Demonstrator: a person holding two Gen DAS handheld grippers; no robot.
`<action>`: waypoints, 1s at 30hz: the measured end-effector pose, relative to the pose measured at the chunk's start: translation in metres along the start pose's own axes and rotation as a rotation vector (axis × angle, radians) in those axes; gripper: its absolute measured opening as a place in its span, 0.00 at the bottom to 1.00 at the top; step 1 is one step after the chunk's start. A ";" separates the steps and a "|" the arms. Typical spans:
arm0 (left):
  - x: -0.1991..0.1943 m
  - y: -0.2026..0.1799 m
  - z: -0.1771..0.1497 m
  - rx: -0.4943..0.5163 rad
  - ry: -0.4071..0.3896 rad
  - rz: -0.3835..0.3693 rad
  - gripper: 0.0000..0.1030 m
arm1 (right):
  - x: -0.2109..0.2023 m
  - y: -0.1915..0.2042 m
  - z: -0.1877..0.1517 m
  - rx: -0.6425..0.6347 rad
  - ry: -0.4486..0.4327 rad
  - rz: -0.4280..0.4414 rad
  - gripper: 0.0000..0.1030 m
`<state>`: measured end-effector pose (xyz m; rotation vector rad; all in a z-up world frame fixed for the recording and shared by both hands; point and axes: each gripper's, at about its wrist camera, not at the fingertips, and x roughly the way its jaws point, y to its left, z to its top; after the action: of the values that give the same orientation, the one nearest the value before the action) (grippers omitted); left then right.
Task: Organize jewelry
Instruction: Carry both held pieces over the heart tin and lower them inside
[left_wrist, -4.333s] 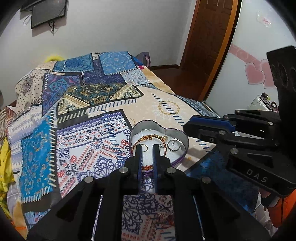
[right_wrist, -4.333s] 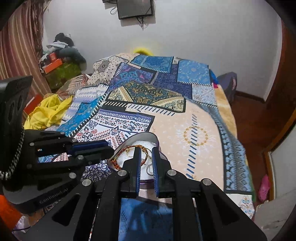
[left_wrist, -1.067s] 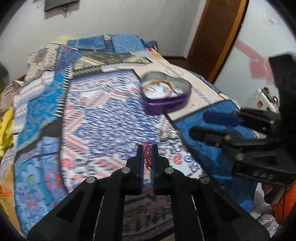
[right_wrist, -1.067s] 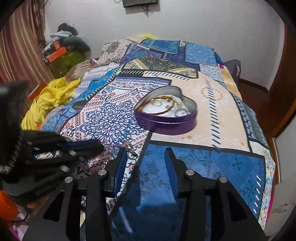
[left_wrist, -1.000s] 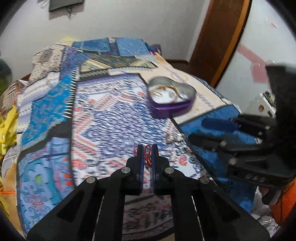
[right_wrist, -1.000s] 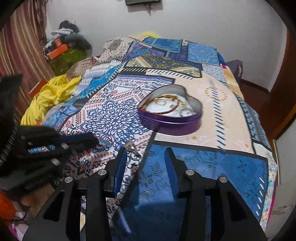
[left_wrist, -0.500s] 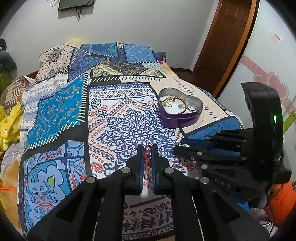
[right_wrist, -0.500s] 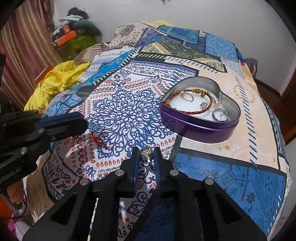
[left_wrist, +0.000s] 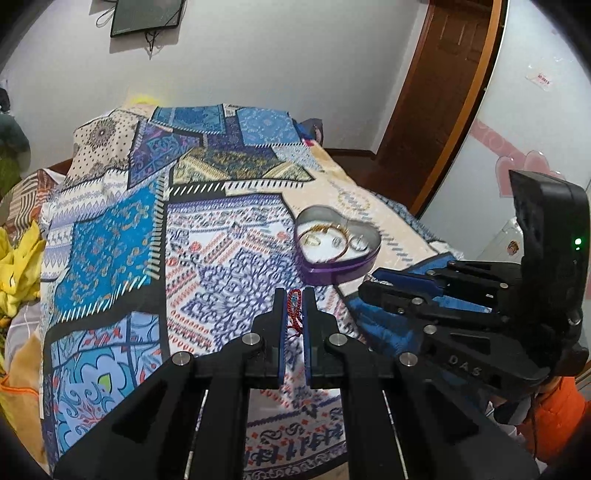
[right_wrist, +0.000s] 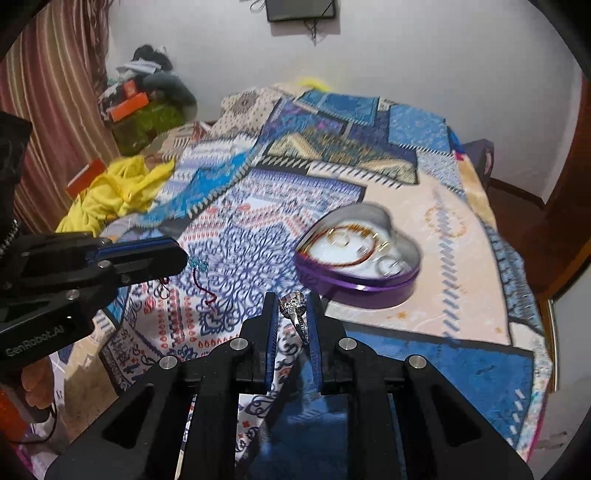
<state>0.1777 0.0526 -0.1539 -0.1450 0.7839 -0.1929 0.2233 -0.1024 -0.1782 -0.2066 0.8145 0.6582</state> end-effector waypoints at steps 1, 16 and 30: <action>-0.001 -0.002 0.002 0.002 -0.007 -0.002 0.05 | -0.005 -0.003 0.002 0.006 -0.015 -0.001 0.13; 0.004 -0.023 0.050 0.036 -0.088 -0.030 0.05 | -0.044 -0.030 0.029 0.045 -0.176 -0.055 0.13; 0.035 -0.028 0.074 0.035 -0.095 -0.085 0.05 | -0.029 -0.052 0.041 0.095 -0.191 -0.036 0.13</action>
<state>0.2514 0.0211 -0.1209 -0.1530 0.6797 -0.2782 0.2655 -0.1398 -0.1328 -0.0707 0.6553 0.5940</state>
